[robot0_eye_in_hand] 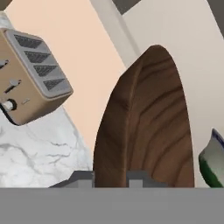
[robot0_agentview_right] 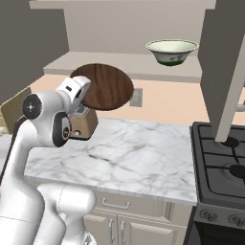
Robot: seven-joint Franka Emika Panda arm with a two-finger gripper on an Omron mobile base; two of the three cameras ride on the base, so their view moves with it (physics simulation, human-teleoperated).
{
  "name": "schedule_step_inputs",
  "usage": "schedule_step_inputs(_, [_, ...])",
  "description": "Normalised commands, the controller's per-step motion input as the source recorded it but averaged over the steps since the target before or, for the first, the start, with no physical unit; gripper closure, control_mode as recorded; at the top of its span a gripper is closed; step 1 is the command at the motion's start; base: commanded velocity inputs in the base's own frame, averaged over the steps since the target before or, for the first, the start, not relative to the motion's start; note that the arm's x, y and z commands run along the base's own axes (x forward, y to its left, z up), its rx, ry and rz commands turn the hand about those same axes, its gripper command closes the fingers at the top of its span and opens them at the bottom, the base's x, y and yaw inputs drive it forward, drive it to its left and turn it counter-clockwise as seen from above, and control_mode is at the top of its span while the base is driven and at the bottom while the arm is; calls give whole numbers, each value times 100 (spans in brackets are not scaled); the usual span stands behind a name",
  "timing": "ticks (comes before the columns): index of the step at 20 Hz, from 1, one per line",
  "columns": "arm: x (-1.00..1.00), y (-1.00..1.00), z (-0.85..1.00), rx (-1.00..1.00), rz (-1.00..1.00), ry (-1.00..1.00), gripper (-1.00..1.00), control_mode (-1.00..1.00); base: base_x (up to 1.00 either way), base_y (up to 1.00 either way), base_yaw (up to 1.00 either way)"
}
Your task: Move the bowls from the cabinet to the plates on the dining table.
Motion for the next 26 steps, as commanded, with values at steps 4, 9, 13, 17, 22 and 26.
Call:
schedule_step_inputs(4, [-90,4,-55,-13,13,0,100,-100,0,0,0])
schedule_step_inputs(9, [-78,2,-71,-15,12,0,100,-100,0,0,0])
schedule_step_inputs(13, [-64,0,-99,-17,13,0,100,-100,0,0,0])
schedule_step_inputs(17, [-51,0,-100,-20,12,0,100,-100,0,0,0])
schedule_step_inputs(22, [-30,0,-89,-30,9,-2,100,-100,0,0,0])
schedule_step_inputs(26, [-17,-3,-50,-27,7,-9,100,-100,0,0,0])
